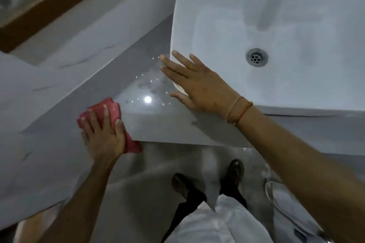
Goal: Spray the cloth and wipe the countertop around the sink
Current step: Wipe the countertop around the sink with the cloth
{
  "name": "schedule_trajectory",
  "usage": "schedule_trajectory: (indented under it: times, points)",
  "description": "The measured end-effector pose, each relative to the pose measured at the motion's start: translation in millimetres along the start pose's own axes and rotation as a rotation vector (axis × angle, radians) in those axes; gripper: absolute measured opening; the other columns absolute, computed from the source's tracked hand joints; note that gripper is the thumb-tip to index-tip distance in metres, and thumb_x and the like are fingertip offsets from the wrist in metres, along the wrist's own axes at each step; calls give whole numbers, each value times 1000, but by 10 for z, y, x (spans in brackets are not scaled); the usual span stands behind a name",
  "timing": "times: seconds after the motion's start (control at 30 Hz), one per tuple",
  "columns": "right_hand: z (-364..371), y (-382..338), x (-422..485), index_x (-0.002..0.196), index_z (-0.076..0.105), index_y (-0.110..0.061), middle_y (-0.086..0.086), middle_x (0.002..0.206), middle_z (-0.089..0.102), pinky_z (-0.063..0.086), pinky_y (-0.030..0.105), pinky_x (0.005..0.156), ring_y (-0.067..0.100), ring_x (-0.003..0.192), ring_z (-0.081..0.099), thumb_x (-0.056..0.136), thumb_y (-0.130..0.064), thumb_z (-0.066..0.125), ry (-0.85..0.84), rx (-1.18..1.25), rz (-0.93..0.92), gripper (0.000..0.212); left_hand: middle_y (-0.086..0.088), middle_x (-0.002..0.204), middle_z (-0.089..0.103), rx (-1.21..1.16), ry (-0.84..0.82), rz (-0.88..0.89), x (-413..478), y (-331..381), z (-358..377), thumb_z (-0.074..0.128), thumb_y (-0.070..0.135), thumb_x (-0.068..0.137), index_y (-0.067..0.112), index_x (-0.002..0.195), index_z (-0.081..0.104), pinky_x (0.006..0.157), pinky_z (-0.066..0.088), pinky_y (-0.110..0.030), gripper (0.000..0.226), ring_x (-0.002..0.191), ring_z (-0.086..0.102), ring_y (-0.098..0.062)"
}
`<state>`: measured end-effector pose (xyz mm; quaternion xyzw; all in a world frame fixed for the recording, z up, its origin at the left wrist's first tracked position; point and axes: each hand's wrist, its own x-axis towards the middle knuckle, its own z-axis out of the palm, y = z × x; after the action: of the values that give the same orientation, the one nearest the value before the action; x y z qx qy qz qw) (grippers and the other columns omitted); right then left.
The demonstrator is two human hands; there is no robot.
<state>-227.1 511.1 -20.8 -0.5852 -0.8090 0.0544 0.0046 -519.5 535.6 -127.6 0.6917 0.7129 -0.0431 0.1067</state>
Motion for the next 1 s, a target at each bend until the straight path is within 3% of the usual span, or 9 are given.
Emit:
schedule_trajectory:
  times: [0.33,0.53,0.67,0.77,0.83,1.0]
  points:
    - [-16,-46,-3,151,8,-15,3,162,2,9,39,123,22,150,-1,100,-43,29,-11,57,18,61,-20,159,14,0,64,148,493,311,-123,22,38,101,20,153,13,120,4,-51,56,146,7,-42]
    - [-6,-51,5,150,12,-13,4,162,7,14,39,123,23,149,4,100,-40,34,8,91,21,61,-20,160,7,-21,39,144,903,901,-75,16,43,100,21,153,4,120,0,-53,59,147,0,-42]
    - [-38,-49,-2,151,12,-13,4,162,6,14,39,123,23,149,3,100,-40,35,-6,104,24,62,-22,158,16,-34,59,324,662,1159,-6,18,43,100,17,153,14,119,5,-54,59,146,9,-44]
    - [-57,-52,-25,151,10,-13,4,162,4,13,38,123,22,150,1,100,-41,35,-20,118,26,63,-15,162,7,-29,4,389,322,1005,55,16,46,99,21,154,7,120,4,-54,60,148,4,-38]
    - [-61,-55,-29,150,13,-12,5,162,7,15,39,123,23,149,3,100,-40,36,-9,137,25,62,-12,162,5,-10,-1,384,200,786,73,17,49,98,25,154,5,119,2,-54,62,148,3,-37]
    - [-36,-75,-2,150,17,-11,5,161,10,17,39,122,24,149,6,100,-38,38,14,169,23,61,-13,161,13,-27,28,174,530,486,-48,24,46,100,26,152,18,116,8,-59,56,147,6,-41]
